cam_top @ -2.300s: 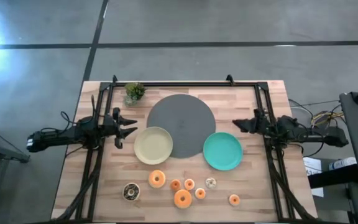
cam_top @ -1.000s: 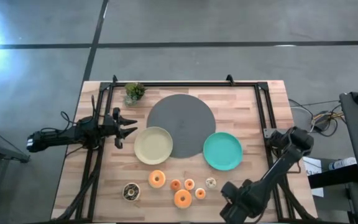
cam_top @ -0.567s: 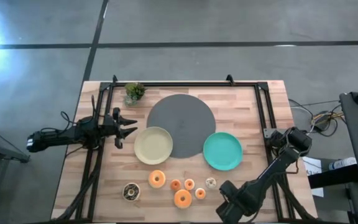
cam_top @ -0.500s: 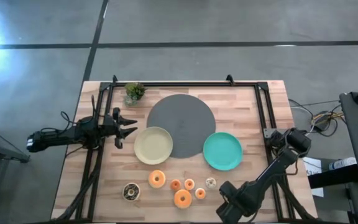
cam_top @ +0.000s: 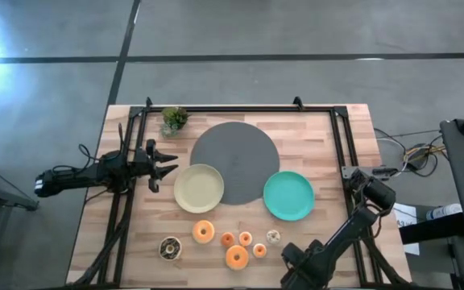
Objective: Pick & Place donuts
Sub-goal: Put the small yellow donut on the green plate
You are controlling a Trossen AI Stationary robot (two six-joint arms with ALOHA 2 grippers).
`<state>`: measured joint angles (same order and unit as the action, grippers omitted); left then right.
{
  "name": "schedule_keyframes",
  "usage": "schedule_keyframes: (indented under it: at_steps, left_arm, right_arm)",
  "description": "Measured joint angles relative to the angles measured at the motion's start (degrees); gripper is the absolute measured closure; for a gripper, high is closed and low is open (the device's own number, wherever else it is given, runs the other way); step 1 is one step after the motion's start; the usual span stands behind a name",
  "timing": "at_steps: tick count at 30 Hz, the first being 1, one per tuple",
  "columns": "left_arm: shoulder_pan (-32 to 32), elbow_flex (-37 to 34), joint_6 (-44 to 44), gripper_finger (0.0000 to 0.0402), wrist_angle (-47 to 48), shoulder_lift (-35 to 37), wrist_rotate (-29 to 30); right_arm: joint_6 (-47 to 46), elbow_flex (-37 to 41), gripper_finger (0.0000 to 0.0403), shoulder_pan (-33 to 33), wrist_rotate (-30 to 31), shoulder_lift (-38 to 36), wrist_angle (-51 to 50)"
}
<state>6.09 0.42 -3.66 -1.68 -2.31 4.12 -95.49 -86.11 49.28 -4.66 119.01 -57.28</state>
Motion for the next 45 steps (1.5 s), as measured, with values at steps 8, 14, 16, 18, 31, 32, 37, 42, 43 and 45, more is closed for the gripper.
schedule_keyframes:
  at_steps: [8,14,16,18,31,32,37,42,43,45]
  left_arm:
    - [-0.01,-0.01,0.0,0.028,-0.02,0.0,-0.02]
    - [-0.01,-0.01,0.0,0.028,-0.02,0.01,-0.02]
    - [0.0,0.0,0.0,0.028,-0.02,0.01,-0.01]
    - [0.0,-0.01,0.0,0.028,-0.02,0.0,-0.02]
    - [0.0,-0.02,0.0,0.028,-0.02,0.0,-0.02]
    - [0.0,-0.01,0.0,0.028,-0.02,0.0,-0.02]
    - [-0.02,-0.02,0.0,0.028,-0.02,0.0,-0.02]
    - [-0.02,0.0,0.01,0.028,-0.02,0.0,-0.02]
    - [-0.01,-0.01,0.0,0.028,-0.01,0.0,-0.01]
    - [-0.01,0.0,0.0,0.028,-0.02,0.01,0.0]
  right_arm:
    - [0.59,-3.81,0.0215,0.0,2.11,-2.02,-10.12]
    - [4.97,-3.44,0.0229,-0.04,1.41,-1.1,-6.95]
    - [4.94,-3.3,0.0228,-0.04,1.08,-0.44,-6.75]
    - [4.8,-2.93,0.0226,-0.04,-0.01,0.17,-6.83]
    - [7.68,-1.98,0.0247,-0.04,1.81,1.98,-7.12]
    - [7.82,-1.98,0.0256,-0.04,2.24,1.98,-7.22]
    - [7.92,-1.76,0.0323,-0.02,6.2,1.98,-7.23]
    - [3.31,-1.6,0.0387,0.22,11.7,1.33,-7.03]
    - [1.75,-1.57,0.0389,0.34,13.16,0.65,-6.92]
    - [-2.24,-1.44,0.0393,0.73,16.71,-1.54,-6.87]
